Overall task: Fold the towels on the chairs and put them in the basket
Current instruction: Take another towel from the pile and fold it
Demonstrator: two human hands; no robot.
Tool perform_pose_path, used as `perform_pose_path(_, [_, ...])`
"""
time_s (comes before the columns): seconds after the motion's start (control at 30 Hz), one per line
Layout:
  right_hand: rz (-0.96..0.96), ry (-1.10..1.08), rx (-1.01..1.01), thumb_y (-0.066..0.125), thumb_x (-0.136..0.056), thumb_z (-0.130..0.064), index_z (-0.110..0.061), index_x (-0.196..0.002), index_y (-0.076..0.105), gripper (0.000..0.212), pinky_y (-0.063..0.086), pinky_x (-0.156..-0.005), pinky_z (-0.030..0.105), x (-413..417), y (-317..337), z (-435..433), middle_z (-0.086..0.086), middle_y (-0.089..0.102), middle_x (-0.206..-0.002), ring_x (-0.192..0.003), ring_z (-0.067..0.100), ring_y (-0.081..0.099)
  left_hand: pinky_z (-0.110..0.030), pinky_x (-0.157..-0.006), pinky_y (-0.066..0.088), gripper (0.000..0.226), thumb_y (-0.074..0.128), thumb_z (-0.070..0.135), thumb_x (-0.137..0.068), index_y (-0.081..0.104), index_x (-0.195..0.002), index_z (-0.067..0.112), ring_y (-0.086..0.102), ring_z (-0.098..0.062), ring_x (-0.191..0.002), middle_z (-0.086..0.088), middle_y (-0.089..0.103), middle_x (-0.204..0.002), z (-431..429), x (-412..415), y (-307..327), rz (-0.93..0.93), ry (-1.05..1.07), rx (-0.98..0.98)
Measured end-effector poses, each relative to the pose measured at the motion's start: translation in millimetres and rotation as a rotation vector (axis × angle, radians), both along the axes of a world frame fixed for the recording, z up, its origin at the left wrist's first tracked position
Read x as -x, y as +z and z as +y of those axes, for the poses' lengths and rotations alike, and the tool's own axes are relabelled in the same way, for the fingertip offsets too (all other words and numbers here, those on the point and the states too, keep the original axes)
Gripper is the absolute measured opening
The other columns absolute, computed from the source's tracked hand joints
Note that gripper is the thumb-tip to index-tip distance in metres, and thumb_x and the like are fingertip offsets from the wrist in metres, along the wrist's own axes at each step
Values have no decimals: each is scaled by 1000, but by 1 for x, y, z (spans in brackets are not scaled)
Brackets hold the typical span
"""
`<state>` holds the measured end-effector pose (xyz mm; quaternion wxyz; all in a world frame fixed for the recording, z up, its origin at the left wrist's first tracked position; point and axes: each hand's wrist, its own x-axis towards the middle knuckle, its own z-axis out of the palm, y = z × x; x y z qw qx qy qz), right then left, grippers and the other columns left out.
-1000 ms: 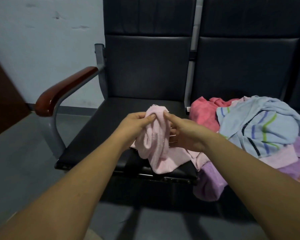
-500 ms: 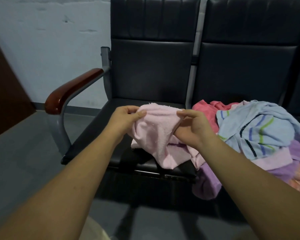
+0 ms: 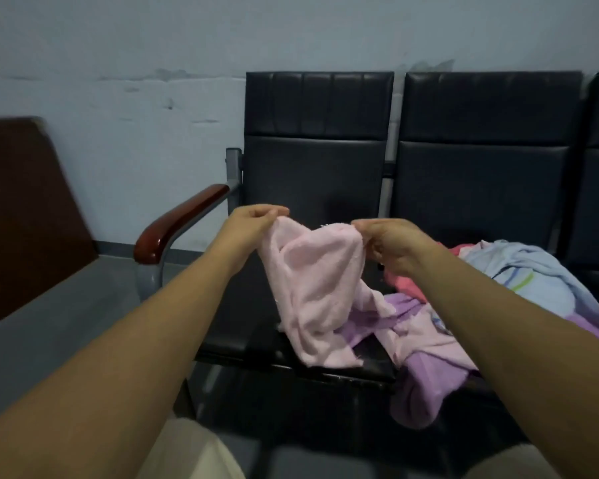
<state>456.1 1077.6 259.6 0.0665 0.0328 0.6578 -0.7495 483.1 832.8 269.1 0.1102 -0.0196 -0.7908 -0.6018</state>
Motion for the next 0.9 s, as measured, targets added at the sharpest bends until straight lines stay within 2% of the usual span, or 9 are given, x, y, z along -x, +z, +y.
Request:
perform_pose_path(0.17, [125, -106, 90, 64, -94, -5, -4, -98, 70, 7, 56, -62, 25, 0, 59, 15, 10, 70, -91, -81, 18, 65, -36, -108, 45, 44, 54, 8, -99, 57, -141, 23, 54, -22, -128, -2, 57, -142, -21, 2, 48, 114, 171, 232])
perform_pose_path(0.3, [165, -189, 100, 65, -93, -5, -5, -97, 72, 8, 57, -64, 31, 3, 80, 31, 16, 70, -101, -83, 22, 67, -47, -99, 52, 27, 58, 17, -90, 74, -111, 23, 67, -27, -108, -6, 73, -113, -43, -5, 74, 213, 228, 322])
perform_pose_path(0.43, [226, -216, -30, 67, -90, 0, 1, -105, 71, 15, 55, -91, 37, -7, 90, 43, 16, 71, -103, -100, 27, 66, -33, -82, 46, 17, 51, 16, -100, 67, -104, 11, 63, -31, -101, -11, 70, -106, -51, -16, 88, 208, 314, 459])
perform_pose_path(0.53, [294, -183, -293, 65, -88, 8, 5, -105, 71, 18, 56, -90, 39, -17, 91, 48, 21, 69, -105, -99, 29, 66, -38, -81, 46, 18, 43, 20, -104, 59, -103, 11, 61, -34, -102, -14, 65, -109, -53, -27, 89, 176, 311, 430])
perform_pose_path(0.6, [379, -231, -602, 66, -90, 0, -6, -90, 72, 7, 60, -84, 43, -18, 91, 50, 18, 70, -96, -92, 30, 67, -38, -81, 47, 19, 42, 22, -104, 59, -103, 12, 61, -34, -101, -14, 65, -109, -56, -30, 87, 154, 284, 411])
perform_pose_path(0.67, [394, -273, -716, 65, -93, -10, -11, -86, 67, 7, 62, -74, 45, -19, 91, 51, 14, 66, -93, -88, 31, 66, -37, -79, 49, 19, 45, 23, -104, 62, -104, 16, 61, -30, -100, -11, 66, -109, -58, -34, 87, 138, 265, 450])
perform_pose_path(0.77, [304, -264, -544, 57, -99, -13, -12, -93, 63, 9, 59, -63, 38, -19, 90, 54, 14, 64, -98, -85, 27, 63, -32, -68, 52, 12, 56, 25, -100, 67, -101, 22, 64, -24, -90, -6, 68, -102, -62, -36, 88, 131, 265, 377])
perform_pose_path(0.83, [260, -239, -309, 56, -99, -8, -14, -95, 65, 12, 57, -64, 36, -20, 89, 55, 15, 65, -102, -90, 28, 63, -30, -62, 54, 8, 66, 23, -96, 70, -101, 19, 67, -24, -85, -10, 69, -100, -63, -38, 91, 95, 246, 124])
perform_pose_path(0.9, [271, -205, -100, 57, -96, -2, -17, -104, 70, 21, 58, -73, 38, -19, 89, 54, 13, 68, -109, -97, 29, 64, -29, -69, 56, 20, 72, 15, -91, 70, -110, 11, 68, -20, -87, -10, 69, -105, -64, -39, 93, 63, 134, -74])
